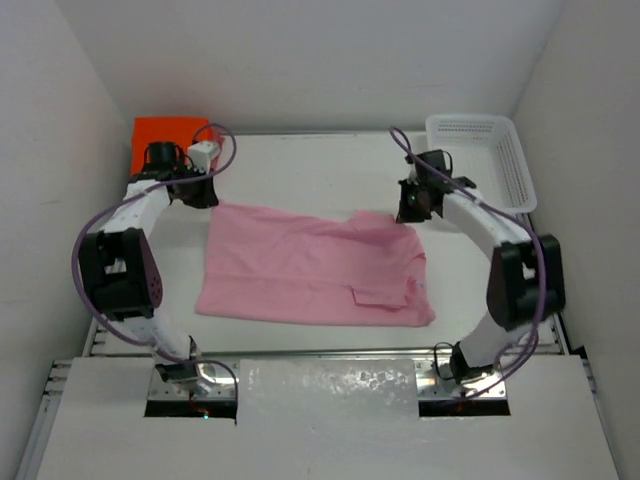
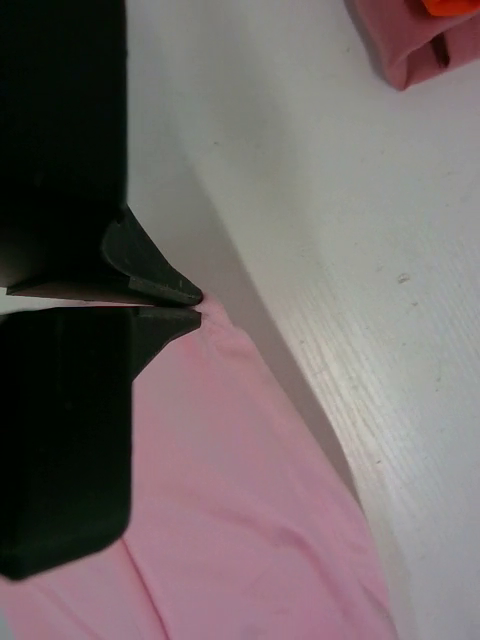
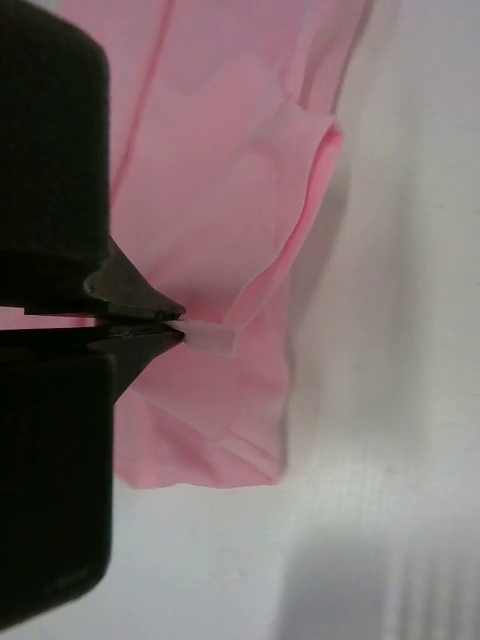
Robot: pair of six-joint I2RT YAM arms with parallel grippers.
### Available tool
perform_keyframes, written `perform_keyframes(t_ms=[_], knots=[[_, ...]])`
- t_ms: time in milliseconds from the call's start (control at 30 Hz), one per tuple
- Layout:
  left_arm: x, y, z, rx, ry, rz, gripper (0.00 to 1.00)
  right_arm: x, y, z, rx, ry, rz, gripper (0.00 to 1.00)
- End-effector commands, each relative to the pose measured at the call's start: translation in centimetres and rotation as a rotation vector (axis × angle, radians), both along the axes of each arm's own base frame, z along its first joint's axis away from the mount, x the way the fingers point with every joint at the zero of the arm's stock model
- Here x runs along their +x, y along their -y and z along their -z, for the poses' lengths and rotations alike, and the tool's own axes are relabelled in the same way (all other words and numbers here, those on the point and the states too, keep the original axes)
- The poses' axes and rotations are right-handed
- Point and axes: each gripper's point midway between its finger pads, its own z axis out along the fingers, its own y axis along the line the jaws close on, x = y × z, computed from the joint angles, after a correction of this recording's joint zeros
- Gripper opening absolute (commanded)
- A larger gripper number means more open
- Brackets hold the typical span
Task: Fold and stack the t-shirts
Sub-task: Fold the flattened tshirt in 1/3 of the way, then grap the side of the flattened tshirt furthest away from the robot with both arms
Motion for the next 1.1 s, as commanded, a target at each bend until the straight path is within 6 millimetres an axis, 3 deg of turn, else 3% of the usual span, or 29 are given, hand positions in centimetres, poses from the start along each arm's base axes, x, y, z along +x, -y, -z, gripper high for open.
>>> perform_keyframes(t_ms=[0, 133, 267, 433, 533, 633, 700, 733, 833, 900, 1033, 1067], knots=[[-3.9, -0.6, 0.7, 0.077, -0.039, 0.059, 0.00, -3.7, -0.2, -0.7, 0.060, 0.036, 0.026, 0.00], [-7.7, -0.9, 2.5, 0.115, -0.119, 0.085, 0.00, -8.6, 0.9, 1.4, 0.055, -0.019, 0.039, 0.00], [-10.2, -2.1, 4.8, 0.199, -0.191, 0.079, 0.00, -10.1, 0.8, 2.2, 0.073, -0.024, 0.034, 0.00], [-11.1, -3.6, 5.7, 0.278, -0.231, 0.063, 0.00, -12.0, 1.2, 4.4, 0.055, -0.108, 0.036, 0.00], [-11.1, -3.3, 5.4, 0.263, -0.233, 0.077, 0.00, -12.1, 1.3, 4.6, 0.054, -0.109, 0.034, 0.00], [-9.7, -2.8, 3.9, 0.235, -0.181, 0.091, 0.00, -11.6, 1.3, 3.9, 0.050, -0.092, 0.032, 0.00], [-8.1, -1.9, 2.4, 0.185, -0.126, 0.109, 0.00, -10.5, 1.0, 3.0, 0.054, -0.057, 0.019, 0.00], [-6.4, -1.7, 0.7, 0.175, -0.072, 0.104, 0.00, -8.7, 0.8, 1.4, 0.057, -0.011, 0.013, 0.00], [-4.8, -1.3, -0.7, 0.149, -0.037, 0.115, 0.00, -6.9, 0.7, 0.3, 0.034, -0.025, -0.016, 0.00], [-5.6, -1.5, 0.1, 0.162, -0.075, 0.117, 0.00, -7.8, 0.7, 1.6, 0.034, -0.069, -0.017, 0.00], [-9.2, -1.8, 3.5, 0.192, -0.176, 0.144, 0.00, -10.4, 0.9, 3.7, 0.046, -0.116, -0.007, 0.00], [-9.7, -1.9, 3.5, 0.203, -0.174, 0.147, 0.00, -10.7, 0.9, 3.9, 0.052, -0.120, -0.002, 0.00]])
